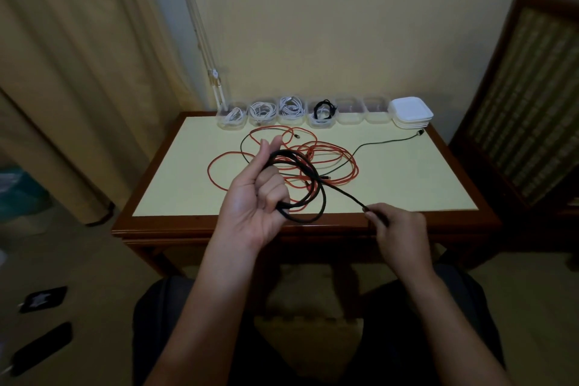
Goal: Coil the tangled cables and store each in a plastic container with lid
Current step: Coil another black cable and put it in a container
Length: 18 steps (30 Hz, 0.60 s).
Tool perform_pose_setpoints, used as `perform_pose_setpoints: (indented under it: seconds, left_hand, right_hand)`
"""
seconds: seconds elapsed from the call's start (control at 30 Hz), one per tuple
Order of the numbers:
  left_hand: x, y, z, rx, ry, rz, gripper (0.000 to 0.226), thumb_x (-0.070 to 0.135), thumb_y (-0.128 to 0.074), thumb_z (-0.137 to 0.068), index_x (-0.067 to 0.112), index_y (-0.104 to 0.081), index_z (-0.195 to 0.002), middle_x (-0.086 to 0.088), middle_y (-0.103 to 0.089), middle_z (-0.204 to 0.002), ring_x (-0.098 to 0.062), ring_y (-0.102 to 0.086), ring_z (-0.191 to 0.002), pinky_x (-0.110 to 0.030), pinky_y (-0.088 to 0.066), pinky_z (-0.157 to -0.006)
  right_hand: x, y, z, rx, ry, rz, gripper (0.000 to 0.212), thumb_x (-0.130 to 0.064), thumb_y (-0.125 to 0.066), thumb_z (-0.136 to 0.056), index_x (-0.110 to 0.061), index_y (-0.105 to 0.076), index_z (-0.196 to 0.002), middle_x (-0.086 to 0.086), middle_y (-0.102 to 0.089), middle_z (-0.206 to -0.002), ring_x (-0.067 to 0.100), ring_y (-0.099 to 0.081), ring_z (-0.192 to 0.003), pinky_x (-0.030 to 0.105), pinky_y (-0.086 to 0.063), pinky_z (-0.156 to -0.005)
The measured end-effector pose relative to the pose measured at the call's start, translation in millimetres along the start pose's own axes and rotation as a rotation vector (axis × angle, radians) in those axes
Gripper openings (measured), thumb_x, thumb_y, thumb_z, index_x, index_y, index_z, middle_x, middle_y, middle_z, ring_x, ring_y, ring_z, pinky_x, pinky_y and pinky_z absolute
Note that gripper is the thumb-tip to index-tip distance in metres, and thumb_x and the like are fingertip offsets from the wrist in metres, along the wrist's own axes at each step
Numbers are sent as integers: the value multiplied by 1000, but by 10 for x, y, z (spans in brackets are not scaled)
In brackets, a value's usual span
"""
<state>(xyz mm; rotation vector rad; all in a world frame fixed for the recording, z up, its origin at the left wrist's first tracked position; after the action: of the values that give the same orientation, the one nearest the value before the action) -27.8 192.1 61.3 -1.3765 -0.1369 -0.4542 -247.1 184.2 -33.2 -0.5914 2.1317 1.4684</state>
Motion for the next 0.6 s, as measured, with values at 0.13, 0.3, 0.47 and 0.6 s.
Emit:
perform_pose_setpoints:
  seconds: [0.13,0.3,0.47,0.6]
  left_hand:
    - [-19,-8,-9,-1,23,41,22,24,-58,-93,8,-70,-104,9,-25,-42,-5,-9,-38,-20,-16,-28]
    - [-42,-3,-16,6,33,40,20,21,-58,-93,8,-69,-102,9,-25,-41,-5,-8,-38,-20,-16,-28]
    - [-68,37,-55,-17,74,70,18,20,-58,-93,8,-69,-102,8,-26,-40,-7,-10,-34,-22,-21,-25]
    - [-65,76,-63,-18,78,81,17,20,-58,-96,9,-68,-105,8,-28,-42,-8,-25,-27,-21,-21,-26]
  right_hand:
    - [-71,-47,34,-14,-121,-129,8,-15,-68,-96,-15,-75,-98,-9,-70,-78,-4,-63,-70,1,-44,-66]
    - [-167,-59,3,4,-533,-825,9,-9,-61,-99,-8,-70,-101,6,-77,-85,15,-77,-82,32,-61,-80]
    - [-365,-11,-40,77,-687,-1244,10,1,-61,-97,8,-67,-102,18,-74,-95,25,-76,-91,26,-61,-78]
    - [-422,28,-43,53,-691,-1312,9,1,-61,-97,7,-67,-101,17,-74,-98,24,-76,-95,31,-61,-85]
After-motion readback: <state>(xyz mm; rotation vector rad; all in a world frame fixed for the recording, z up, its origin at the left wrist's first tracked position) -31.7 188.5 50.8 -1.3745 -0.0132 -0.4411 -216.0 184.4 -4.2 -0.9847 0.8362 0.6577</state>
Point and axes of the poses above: each hand's wrist, its own z-axis away from the middle knuckle, its own y-axis out of the back of the hand, x = y × z, the point moved 1 cm from there along -z, towards the middle knuckle
